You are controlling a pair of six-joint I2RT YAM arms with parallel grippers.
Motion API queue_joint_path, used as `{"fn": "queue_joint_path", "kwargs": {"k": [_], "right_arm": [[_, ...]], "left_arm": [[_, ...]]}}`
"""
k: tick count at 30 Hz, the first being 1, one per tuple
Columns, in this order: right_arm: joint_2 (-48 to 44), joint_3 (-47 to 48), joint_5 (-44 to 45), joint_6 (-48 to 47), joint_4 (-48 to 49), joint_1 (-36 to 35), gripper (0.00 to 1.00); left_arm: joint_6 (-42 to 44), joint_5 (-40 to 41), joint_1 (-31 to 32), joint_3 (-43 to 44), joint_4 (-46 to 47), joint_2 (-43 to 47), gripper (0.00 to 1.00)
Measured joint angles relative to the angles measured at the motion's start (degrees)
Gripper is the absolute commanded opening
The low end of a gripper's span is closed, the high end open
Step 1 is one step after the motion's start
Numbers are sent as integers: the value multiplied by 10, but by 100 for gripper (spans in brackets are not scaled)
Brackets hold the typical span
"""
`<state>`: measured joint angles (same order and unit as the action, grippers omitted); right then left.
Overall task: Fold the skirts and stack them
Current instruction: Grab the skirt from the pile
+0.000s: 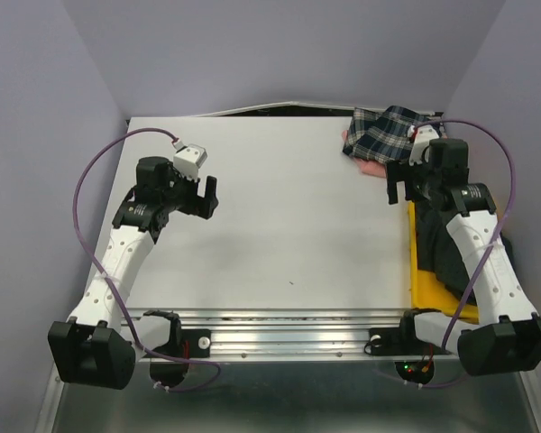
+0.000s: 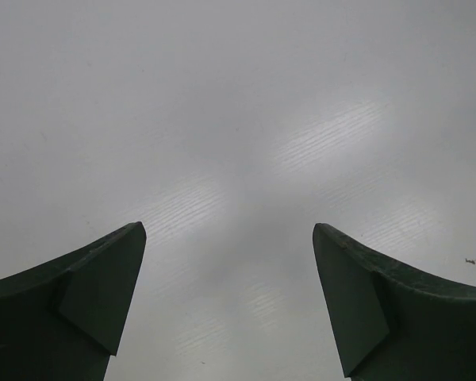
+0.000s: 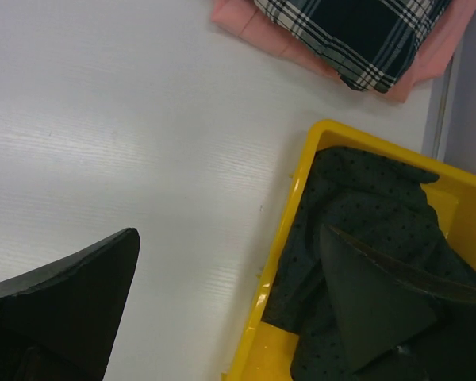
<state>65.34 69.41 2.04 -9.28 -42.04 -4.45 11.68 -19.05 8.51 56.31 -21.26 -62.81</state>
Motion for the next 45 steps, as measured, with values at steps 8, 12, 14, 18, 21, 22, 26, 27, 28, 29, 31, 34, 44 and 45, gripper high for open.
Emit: {"fn": "queue_joint_path", "kwargs": {"k": [8,12,14,18,21,22,26,27,28,29,31,34,44,45], "right_arm": [[-5,-33,44,-95,-86,113,100],[-17,-66,81,-129,-116,160,100],[-12,-80,75,-141,-118,188,100],[37,-104,56,-159,-98,237,100],[96,-136,49,-169,-57,257,100],[117,-150,46,-175,-44,263,100],[163,-184,39,-191,-1,287,100],[172,-189,38,-193,7,293,99],[184,-193,37,-197,17,301,93],[198,-197,35,-199,30,309,87],[223,-197,28,-205,48,322,72],[229,-193,23,-220,56,337,46],[184,-48,-7,-255,-17,349,1],[179,-10,-27,-254,-50,349,1]], "left_arm": [[30,-48,0,-5,-19,13,99],[37,-73,0,-5,-30,13,99],[39,-83,0,-5,-31,12,99],[43,-111,0,1,-38,2,99],[46,-123,0,9,-43,-12,99],[46,-125,0,10,-43,-16,99],[49,-129,0,12,-47,-19,99],[50,-129,0,12,-48,-19,99],[50,-129,0,12,-48,-19,99],[50,-129,0,12,-49,-19,99],[50,-129,0,13,-50,-19,99],[51,-129,0,14,-52,-19,99],[52,-138,0,14,-52,-19,99],[52,-138,0,14,-52,-19,99]]}}
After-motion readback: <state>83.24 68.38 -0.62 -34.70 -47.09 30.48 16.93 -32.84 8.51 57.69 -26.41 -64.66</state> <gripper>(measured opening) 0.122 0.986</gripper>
